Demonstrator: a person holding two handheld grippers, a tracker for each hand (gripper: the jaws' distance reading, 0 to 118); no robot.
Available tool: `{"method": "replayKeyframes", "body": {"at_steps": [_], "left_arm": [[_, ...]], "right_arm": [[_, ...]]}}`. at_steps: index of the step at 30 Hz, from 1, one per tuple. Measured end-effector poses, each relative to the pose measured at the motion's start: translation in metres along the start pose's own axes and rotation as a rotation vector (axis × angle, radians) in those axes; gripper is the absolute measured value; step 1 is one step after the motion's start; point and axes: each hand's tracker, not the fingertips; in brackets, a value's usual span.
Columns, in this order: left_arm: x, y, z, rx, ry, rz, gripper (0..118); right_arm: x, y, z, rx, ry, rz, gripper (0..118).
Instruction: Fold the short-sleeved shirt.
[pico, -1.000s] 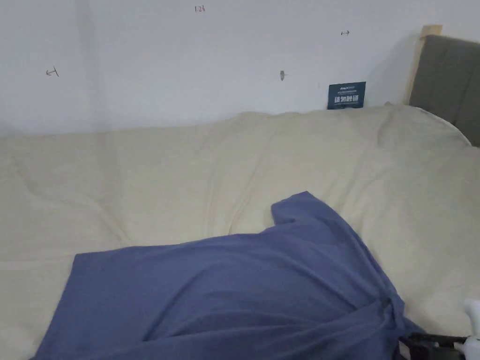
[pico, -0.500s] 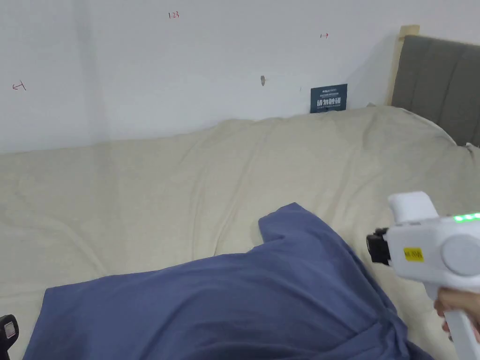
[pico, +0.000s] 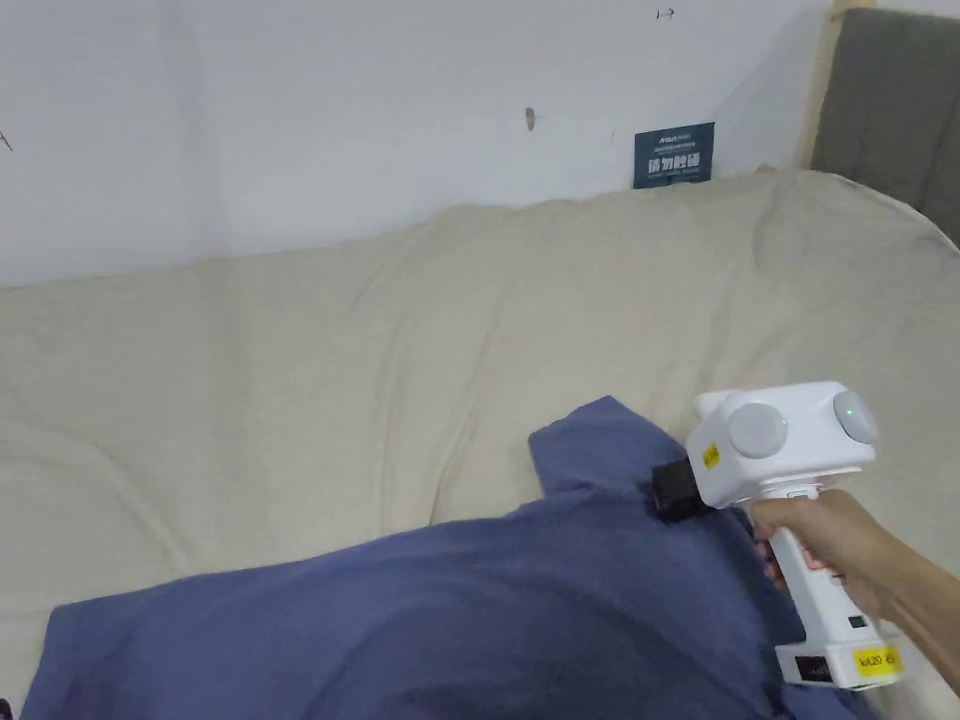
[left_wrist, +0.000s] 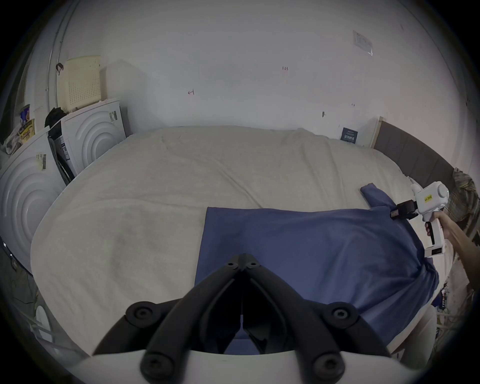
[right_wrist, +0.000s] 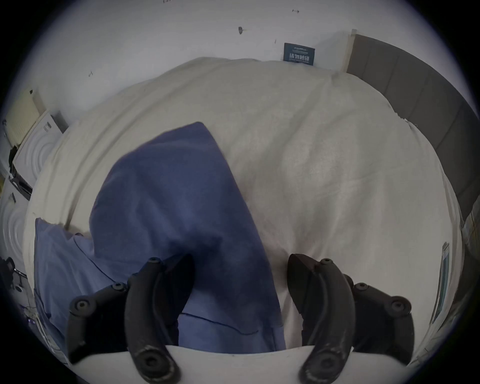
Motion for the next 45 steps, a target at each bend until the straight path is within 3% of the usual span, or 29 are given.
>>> {"method": "replayKeyframes", "body": {"at_steps": [1, 3, 4, 6, 7, 9, 10, 12, 14, 19, 25, 28, 29, 31, 32, 34, 35, 41, 43, 45], "left_arm": [[-0.001, 0.000, -0.002, -0.006, 0.000, -0.001, 0], [-0.003, 0.002, -0.006, -0.002, 0.010, -0.007, 0], [-0.004, 0.003, -0.008, -0.003, 0.007, -0.005, 0], [-0.008, 0.007, -0.015, -0.002, -0.011, 0.007, 1], [-0.011, 0.011, -0.021, -0.031, -0.044, 0.024, 10], [-0.016, 0.022, -0.033, -0.066, -0.050, 0.022, 69], [-0.019, 0.028, -0.039, -0.088, -0.027, -0.007, 86], [-0.019, 0.041, -0.045, -0.037, 0.055, -0.075, 107], [-0.027, 0.055, -0.058, -0.043, 0.045, -0.052, 113], [-0.043, 0.079, -0.124, -0.204, -0.023, 0.058, 113], [-0.036, 0.079, -0.197, -0.313, 0.048, 0.011, 113], [-0.038, 0.065, -0.222, -0.401, 0.053, -0.007, 103], [-0.031, 0.063, -0.213, -0.339, 0.071, -0.029, 102], [-0.027, 0.064, -0.203, -0.311, 0.071, -0.028, 87], [-0.025, 0.065, -0.202, -0.299, 0.065, -0.022, 71], [-0.020, 0.070, -0.194, -0.265, 0.073, -0.032, 19], [-0.018, 0.073, -0.193, -0.269, 0.037, -0.032, 5], [-0.017, 0.083, -0.163, -0.240, 0.003, -0.076, 5], [-0.024, 0.090, -0.140, -0.182, -0.029, -0.034, 5], [-0.031, 0.095, -0.117, -0.138, -0.064, 0.010, 5]], "right_arm": [[0.002, 0.001, 0.006, 0.003, 0.009, 0.011, 66], [0.001, 0.001, 0.009, 0.040, -0.016, 0.053, 12], [0.002, -0.001, 0.009, 0.038, -0.015, 0.061, 0], [0.005, 0.003, 0.010, 0.010, 0.021, 0.016, 0], [0.005, 0.001, 0.012, 0.025, 0.011, 0.031, 0], [0.003, 0.002, 0.025, 0.027, 0.013, 0.038, 0], [0.004, 0.001, 0.030, 0.036, 0.015, 0.041, 0], [0.006, -0.002, 0.040, 0.059, 0.024, 0.037, 0], [0.008, 0.000, 0.049, 0.069, 0.043, 0.054, 0], [0.007, -0.001, 0.051, 0.077, 0.068, 0.058, 0], [0.001, 0.004, 0.048, 0.064, 0.059, 0.095, 0], [0.001, 0.004, 0.048, 0.063, 0.061, 0.100, 0], [0.000, 0.005, 0.048, 0.061, 0.065, 0.102, 0], [-0.002, 0.005, 0.050, 0.064, 0.069, 0.112, 0], [-0.003, 0.005, 0.051, 0.068, 0.066, 0.122, 0], [-0.005, 0.008, 0.053, 0.073, 0.064, 0.128, 0], [-0.005, 0.008, 0.055, 0.077, 0.065, 0.124, 0], [-0.004, 0.012, 0.080, 0.120, 0.066, 0.133, 0], [0.001, 0.011, 0.103, 0.142, 0.092, 0.124, 0], [-0.001, 0.006, 0.124, 0.181, 0.083, 0.171, 0]]}}
